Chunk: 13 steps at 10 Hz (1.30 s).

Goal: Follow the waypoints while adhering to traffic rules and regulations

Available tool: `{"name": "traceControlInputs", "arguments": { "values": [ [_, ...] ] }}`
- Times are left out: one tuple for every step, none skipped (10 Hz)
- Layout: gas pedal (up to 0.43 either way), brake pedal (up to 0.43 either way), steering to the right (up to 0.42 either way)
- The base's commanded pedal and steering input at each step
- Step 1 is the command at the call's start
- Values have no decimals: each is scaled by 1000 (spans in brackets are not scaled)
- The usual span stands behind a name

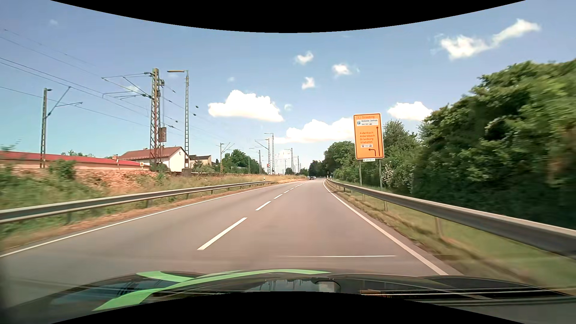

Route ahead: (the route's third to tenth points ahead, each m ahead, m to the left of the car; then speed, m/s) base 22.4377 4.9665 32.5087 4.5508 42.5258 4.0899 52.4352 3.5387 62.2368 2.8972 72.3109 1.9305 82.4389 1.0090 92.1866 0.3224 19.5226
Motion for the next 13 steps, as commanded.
{"name": "traceControlInputs", "arguments": {
  "values": [
    [220, 0, 8],
    [220, 0, 8],
    [228, 0, 8],
    [240, 0, 8],
    [248, 0, 8],
    [260, 0, 8],
    [268, 0, 8],
    [280, 0, 8],
    [280, 0, 7],
    [280, 0, 7],
    [280, 0, 7],
    [260, 0, 5],
    [248, 0, 3]
  ]
}}
